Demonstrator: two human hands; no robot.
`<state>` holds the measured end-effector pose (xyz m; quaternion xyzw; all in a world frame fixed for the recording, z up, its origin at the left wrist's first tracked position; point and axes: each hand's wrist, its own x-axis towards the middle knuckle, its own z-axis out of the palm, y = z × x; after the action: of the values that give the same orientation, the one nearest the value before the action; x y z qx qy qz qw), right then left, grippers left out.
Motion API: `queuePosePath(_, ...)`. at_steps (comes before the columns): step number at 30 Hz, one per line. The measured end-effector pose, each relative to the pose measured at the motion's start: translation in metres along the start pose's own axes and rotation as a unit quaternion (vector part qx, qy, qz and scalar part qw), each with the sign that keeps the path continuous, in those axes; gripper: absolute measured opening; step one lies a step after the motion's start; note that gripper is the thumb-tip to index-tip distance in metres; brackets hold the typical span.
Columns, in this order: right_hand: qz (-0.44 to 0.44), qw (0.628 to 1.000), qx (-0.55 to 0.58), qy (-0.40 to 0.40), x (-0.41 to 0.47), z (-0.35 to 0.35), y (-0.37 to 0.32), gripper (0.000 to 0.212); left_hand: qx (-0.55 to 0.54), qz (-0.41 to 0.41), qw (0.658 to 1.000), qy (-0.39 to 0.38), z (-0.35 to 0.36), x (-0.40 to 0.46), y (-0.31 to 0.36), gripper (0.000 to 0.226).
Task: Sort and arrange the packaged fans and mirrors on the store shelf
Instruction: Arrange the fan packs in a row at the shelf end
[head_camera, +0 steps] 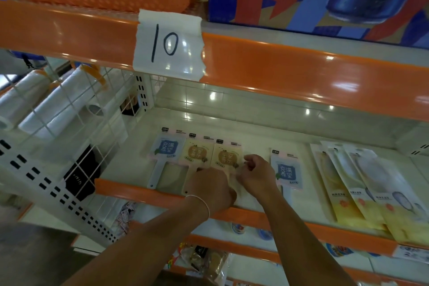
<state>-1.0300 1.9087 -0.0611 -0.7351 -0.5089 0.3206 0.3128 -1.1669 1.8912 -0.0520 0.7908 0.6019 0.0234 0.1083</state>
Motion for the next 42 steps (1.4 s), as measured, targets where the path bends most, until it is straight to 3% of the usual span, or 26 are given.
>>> queuePosePath(8, -0.014, 1.000, -0.019, 0.002, 0.000, -0.006, 0.006, 0.039, 0.034, -0.022, 0.999, -0.010, -0.006, -0.004, 0.009, 0.032)
queuePosePath(15, 0.020, 0.974, -0.179, 0.137, 0.012, -0.043, 0.034, 0.041, 0.050, -0.010, 0.998, 0.023, -0.018, 0.003, 0.025, 0.036)
queuePosePath(19, 0.077, 0.959, -0.263, 0.070, 0.021, -0.059, 0.056, 0.046, 0.048, 0.020, 0.998, 0.028, -0.014, 0.009, 0.038, 0.033)
queuePosePath(22, 0.046, 0.955, -0.289, 0.041, 0.026, -0.056, 0.069, 0.037, 0.052, 0.042, 0.998, 0.014, -0.006, 0.012, 0.046, 0.031)
queuePosePath(31, -0.069, 0.962, -0.266, -0.007, 0.026, -0.024, 0.062, 0.038, 0.059, 0.075, 0.992, 0.087, 0.009, 0.017, 0.034, 0.028)
queuePosePath(42, -0.098, 0.961, -0.258, -0.015, 0.019, -0.021, 0.055, 0.031, 0.042, 0.085, 0.993, 0.076, 0.012, 0.015, 0.021, 0.031)
